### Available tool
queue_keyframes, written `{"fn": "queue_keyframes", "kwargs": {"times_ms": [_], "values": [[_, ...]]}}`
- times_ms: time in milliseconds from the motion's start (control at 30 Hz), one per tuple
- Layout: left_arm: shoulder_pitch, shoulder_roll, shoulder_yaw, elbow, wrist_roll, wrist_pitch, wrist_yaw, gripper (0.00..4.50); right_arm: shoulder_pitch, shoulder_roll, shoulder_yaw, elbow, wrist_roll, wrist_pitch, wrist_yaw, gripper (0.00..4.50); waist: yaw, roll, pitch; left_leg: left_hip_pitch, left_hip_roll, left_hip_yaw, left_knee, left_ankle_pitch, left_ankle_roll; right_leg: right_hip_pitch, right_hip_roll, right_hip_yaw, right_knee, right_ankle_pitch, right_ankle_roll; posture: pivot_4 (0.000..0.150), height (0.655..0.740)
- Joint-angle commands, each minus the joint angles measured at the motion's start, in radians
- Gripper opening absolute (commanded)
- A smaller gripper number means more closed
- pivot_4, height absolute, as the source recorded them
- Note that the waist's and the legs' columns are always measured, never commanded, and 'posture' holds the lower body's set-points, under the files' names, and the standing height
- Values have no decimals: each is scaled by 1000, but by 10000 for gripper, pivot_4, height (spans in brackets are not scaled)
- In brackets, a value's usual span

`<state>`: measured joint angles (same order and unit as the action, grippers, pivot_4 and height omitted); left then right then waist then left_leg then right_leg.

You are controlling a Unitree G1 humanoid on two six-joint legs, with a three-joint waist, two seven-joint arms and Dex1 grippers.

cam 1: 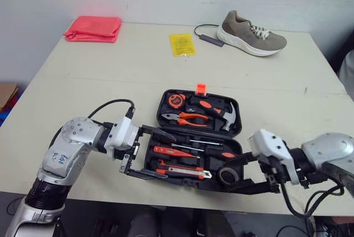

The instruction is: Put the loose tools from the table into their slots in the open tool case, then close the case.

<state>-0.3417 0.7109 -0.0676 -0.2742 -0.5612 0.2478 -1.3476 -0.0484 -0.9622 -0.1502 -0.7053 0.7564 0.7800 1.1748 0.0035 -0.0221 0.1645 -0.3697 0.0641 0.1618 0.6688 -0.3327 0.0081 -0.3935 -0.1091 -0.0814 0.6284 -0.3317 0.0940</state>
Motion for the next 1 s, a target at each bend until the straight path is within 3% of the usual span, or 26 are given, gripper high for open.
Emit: {"fn": "queue_keyframes", "kwargs": {"times_ms": [33,100,133,433,633,767,933,1000], "values": [[-5,1,12,-2,2,-15,0,45000,140,104,-8,-10,-90,-219,-19,11667,1,0,0,0,0,0,0,0,0,0,0,0,0,0,0,1500,7400],[-9,-1,6,2,7,-19,-3,45000,196,163,40,33,-199,-382,-19,1449,-1,0,0,0,0,0,0,0,0,0,0,0,0,0,0,1500,7400],[-12,-2,6,4,8,-18,-2,45000,218,179,57,62,-235,-421,-25,535,-3,0,0,0,0,1,0,0,0,0,1,0,0,0,1,1500,7400],[-37,1,5,28,22,-20,-15,45000,279,214,164,373,-446,-690,-26,535,-5,0,0,2,1,4,2,0,-1,-1,6,-2,1,1,2,1500,7400],[-30,13,14,19,27,-5,7,45000,263,209,190,392,-441,-679,-49,535,-6,-3,-2,4,2,3,3,0,-1,1,6,0,2,1,1,1500,7400],[-15,23,45,34,38,0,49,45000,252,179,103,289,-356,-608,-78,535,-6,-2,-2,4,3,2,3,0,-1,1,6,4,3,1,1,1500,7400],[-3,38,119,151,85,-13,134,45000,230,129,-119,215,-232,-483,-154,535,-4,0,0,2,1,2,5,0,0,0,0,4,6,0,1,1500,7400],[-7,40,134,211,122,-35,171,39473,223,102,-186,245,-238,-463,-168,0,-4,0,0,2,1,1,6,0,0,0,0,3,6,0,0,1500,7400]]}}
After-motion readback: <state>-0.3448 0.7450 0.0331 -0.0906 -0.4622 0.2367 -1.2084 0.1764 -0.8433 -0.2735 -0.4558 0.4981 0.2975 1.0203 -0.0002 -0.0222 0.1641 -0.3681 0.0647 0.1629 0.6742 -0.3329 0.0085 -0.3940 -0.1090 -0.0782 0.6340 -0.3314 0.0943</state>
